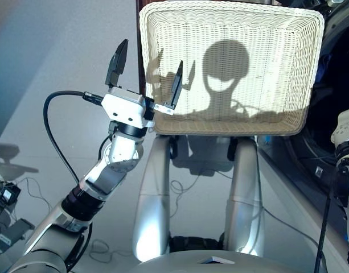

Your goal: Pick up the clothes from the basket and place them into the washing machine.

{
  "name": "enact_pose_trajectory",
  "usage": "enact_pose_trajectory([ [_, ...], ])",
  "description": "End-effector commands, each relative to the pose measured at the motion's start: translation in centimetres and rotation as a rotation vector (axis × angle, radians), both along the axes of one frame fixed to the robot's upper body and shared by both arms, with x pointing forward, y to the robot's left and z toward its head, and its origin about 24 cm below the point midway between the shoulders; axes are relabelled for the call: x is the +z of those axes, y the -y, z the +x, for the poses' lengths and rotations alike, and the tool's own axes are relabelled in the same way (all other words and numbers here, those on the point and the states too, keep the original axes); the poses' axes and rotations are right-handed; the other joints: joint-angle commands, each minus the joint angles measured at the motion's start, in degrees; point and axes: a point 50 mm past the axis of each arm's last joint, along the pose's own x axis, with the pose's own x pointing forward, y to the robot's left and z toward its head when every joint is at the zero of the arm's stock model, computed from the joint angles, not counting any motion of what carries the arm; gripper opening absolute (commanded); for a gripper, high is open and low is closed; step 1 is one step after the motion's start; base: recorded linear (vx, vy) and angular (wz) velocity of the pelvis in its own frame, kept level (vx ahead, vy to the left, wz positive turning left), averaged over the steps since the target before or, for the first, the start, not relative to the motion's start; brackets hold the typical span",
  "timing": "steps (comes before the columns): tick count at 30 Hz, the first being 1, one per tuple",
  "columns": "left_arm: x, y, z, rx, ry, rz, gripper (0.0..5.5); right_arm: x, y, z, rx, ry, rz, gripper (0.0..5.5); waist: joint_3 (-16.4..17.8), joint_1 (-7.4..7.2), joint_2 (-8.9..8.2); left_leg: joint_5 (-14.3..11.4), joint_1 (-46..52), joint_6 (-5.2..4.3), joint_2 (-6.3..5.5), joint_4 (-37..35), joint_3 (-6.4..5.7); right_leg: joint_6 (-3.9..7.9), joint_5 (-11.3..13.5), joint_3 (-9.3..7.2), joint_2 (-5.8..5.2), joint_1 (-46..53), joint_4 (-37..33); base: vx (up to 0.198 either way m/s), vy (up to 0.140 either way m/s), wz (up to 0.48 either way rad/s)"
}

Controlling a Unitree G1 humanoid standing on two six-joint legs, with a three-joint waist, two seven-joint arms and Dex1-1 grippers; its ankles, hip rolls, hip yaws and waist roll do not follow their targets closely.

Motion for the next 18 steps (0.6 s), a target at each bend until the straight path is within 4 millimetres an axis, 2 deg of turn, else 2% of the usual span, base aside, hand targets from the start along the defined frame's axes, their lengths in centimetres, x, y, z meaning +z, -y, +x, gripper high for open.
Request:
enact_pose_trajectory([
  [1, 2.3, 0.3, -2.2, -0.088, 0.127, -0.097, 5.5, 4.9, 2.8, -2.8, -0.089, 0.098, -0.18, 5.5, -0.97, -1.49, 0.62, -3.74, 3.25, 0.46, -0.45, 1.21, 1.72, -2.81, 0.45, -6.44, 1.77, 4.43, -3.9, 0.0, 0.0, 0.0],
  [5, 2.4, 0.2, -2.1, -0.087, 0.129, -0.109, 5.5, 4.4, 0.9, -1.6, -0.026, 0.138, -0.202, 5.5, -0.97, -1.79, 0.4, -3.03, 3.08, 0.6, -0.5, 0.73, 1.9, -2.92, 1.18, -6.4, 1.92, 4.29, -4.54, 0.0, 0.0, 0.0],
  [7, 2.4, 0.2, -2.1, -0.084, 0.126, -0.119, 5.5, 3.8, -0.6, -0.9, 0.019, 0.149, -0.223, 5.5, -0.97, -1.91, 0.25, -3.64, 3.21, 0.61, -0.44, 1.12, 1.85, -2.94, 0.6, -6.33, 2.12, 4.4, -4.15, 0.0, 0.0, 0.0],
  [8, 2.4, 0.2, -2.1, -0.085, 0.125, -0.128, 5.5, 3.5, -1.9, -0.3, 0.062, 0.177, -0.236, 5.5, -0.97, -2.04, 0.23, -3.55, 3.01, 0.67, -0.49, 1.05, 1.9, -2.97, 0.76, -6.27, 2.21, 4.25, -4.29, 0.0, 0.0, 0.0],
  [9, 2.4, 0.2, -2.1, -0.085, 0.127, -0.126, 5.5, 3.5, -2.0, -0.3, 0.061, 0.178, -0.235, 5.5, -0.97, -2.03, 0.12, -3.01, 2.8, 0.74, -0.52, 0.84, 1.94, -3.0, 1.28, -6.26, 2.19, 4.07, -4.55, 0.0, 0.0, 0.0],
  [10, 2.4, 0.2, -2.1, -0.084, 0.123, -0.137, 5.5, 3.0, -3.6, 0.2, 0.109, 0.205, -0.243, 5.5, -0.97, -2.08, 0.08, -3.68, 2.93, 0.78, -0.56, 1.16, 1.91, -3.01, 0.7, -6.23, 2.22, 4.21, -4.32, 0.0, 0.0, 0.0],
  [12, 2.4, 0.2, -2.1, -0.08, 0.125, -0.148, 5.5, 2.3, -5.3, 0.6, 0.167, 0.225, -0.256, 5.5, -0.97, -2.23, -0.18, -3.6, 2.79, 0.84, -0.53, 1.14, 1.98, -3.08, 0.78, -6.23, 2.26, 4.07, -4.37, 0.0, 0.0, 0.0],
  [13, 2.4, 0.2, -2.1, -0.079, 0.124, -0.147, 5.5, 2.2, -5.4, 0.6, 0.166, 0.224, -0.256, 5.5, -0.97, -2.23, -0.26, -3.59, 2.84, 0.84, -0.54, 1.15, 1.99, -3.08, 0.77, -6.22, 2.25, 4.11, -4.35, 0.0, 0.0, 0.0],
  [14, 2.4, 0.1, -2.0, -0.074, 0.117, -0.156, 5.5, 0.8, -7.6, 1.1, 0.268, 0.221, -0.26, 5.5, -0.97, -2.5, -0.52, -3.48, 2.68, 0.91, -0.48, 0.99, 2.01, -3.07, 0.96, -6.17, 2.36, 3.87, -4.48, 0.0, 0.0, 0.0],
  [16, 2.3, 0.0, -2.0, -0.071, 0.113, -0.154, 5.5, 0.4, -8.3, 1.0, 0.292, 0.227, -0.269, 5.5, -0.97, -2.69, -0.82, -3.43, 2.67, 0.94, -0.51, 0.99, 2.12, -3.12, 1.02, -6.13, 2.32, 3.92, -4.56, 0.0, 0.0, 0.0],
  [17, 2.2, 0.0, -2.0, -0.069, 0.109, -0.153, 5.5, 0.0, -9.6, 1.0, 0.344, 0.215, -0.303, 5.5, -0.97, -2.79, -1.0, -3.38, 2.51, 0.98, -0.47, 1.04, 2.13, -3.11, 1.15, -6.12, 2.29, 3.93, -4.71, 0.0, 0.0, 0.0],
  [18, 2.1, 0.0, -1.9, -0.065, 0.105, -0.154, 5.5, -0.6, -11.6, 0.9, 0.423, 0.223, -0.339, 5.5, -0.97, -3.03, -1.15, -3.28, 2.38, 1.09, -0.43, 0.92, 2.21, -3.2, 1.31, -6.05, 2.37, 3.9, -4.93, 0.0, 0.0, 0.0],
])
